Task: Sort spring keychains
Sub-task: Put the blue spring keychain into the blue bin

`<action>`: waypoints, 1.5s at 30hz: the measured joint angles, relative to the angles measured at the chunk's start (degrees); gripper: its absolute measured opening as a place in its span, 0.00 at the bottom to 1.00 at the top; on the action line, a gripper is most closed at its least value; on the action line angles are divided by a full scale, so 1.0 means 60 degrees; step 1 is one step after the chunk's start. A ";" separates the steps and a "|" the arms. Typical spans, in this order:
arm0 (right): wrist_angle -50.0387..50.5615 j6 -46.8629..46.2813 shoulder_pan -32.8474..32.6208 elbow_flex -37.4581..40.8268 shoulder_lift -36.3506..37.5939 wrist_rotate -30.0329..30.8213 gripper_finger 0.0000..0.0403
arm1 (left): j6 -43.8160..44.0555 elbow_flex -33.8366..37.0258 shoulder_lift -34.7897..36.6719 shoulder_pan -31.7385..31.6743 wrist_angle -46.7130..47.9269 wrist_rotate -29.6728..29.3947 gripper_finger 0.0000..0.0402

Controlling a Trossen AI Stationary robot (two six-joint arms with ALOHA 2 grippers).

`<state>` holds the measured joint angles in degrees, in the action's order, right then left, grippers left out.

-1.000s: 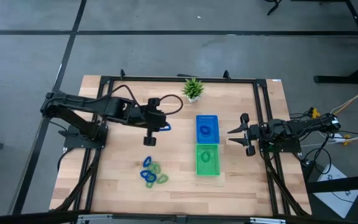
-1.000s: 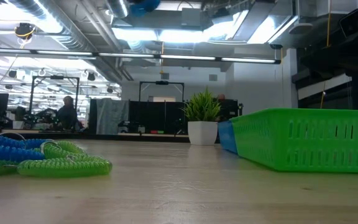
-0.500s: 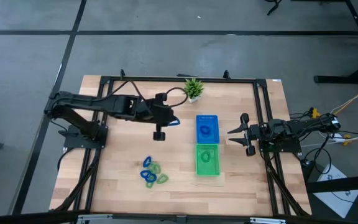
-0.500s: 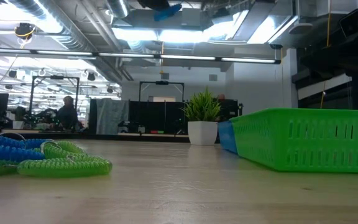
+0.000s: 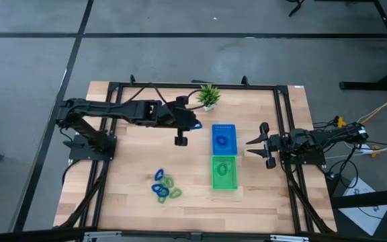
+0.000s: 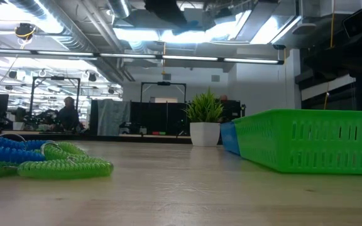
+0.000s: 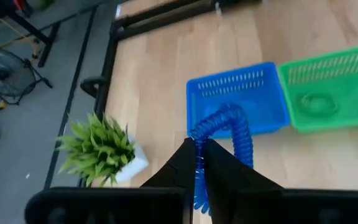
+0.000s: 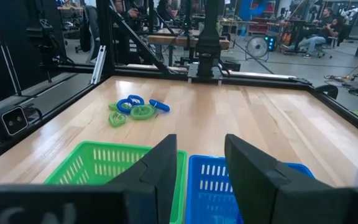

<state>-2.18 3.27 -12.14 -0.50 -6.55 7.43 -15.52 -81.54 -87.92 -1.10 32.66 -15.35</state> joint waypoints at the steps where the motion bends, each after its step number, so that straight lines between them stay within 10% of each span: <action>1: -0.0002 0.0004 0.0001 -0.0002 -0.0011 0.0002 0.34 | -0.0045 0.0000 -0.0083 -0.0042 -0.0070 0.0000 0.03; 45: -0.0002 0.0002 0.0002 0.0000 -0.0029 0.0006 0.34 | -0.0438 0.0000 -0.3195 -0.0401 -0.6142 0.1811 0.03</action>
<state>-2.20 3.28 -12.13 -0.50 -6.72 7.46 -18.15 -81.54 -107.09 -3.51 -4.19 -4.49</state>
